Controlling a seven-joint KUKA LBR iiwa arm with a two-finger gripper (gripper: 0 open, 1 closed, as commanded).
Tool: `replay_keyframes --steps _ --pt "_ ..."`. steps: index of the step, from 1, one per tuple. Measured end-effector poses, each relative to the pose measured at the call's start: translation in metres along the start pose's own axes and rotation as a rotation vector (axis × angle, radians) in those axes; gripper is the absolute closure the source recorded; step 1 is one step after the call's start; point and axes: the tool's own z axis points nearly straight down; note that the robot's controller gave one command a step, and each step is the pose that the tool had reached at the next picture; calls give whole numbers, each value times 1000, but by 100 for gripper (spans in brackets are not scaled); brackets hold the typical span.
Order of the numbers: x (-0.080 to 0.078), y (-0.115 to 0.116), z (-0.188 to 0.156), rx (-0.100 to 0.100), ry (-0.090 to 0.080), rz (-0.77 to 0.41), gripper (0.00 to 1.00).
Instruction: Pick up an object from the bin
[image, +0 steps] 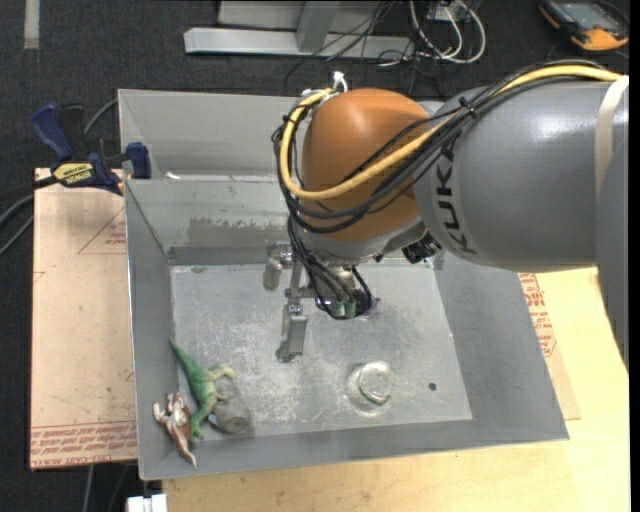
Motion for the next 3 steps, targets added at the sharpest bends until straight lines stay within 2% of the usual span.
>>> replay_keyframes --steps 1,2,3 --pt "-2 -1 -5 -1 -8 5 0" --pt "55 -57 81 3 10 17 0" --pt "-3 -65 79 -3 -13 79 0"
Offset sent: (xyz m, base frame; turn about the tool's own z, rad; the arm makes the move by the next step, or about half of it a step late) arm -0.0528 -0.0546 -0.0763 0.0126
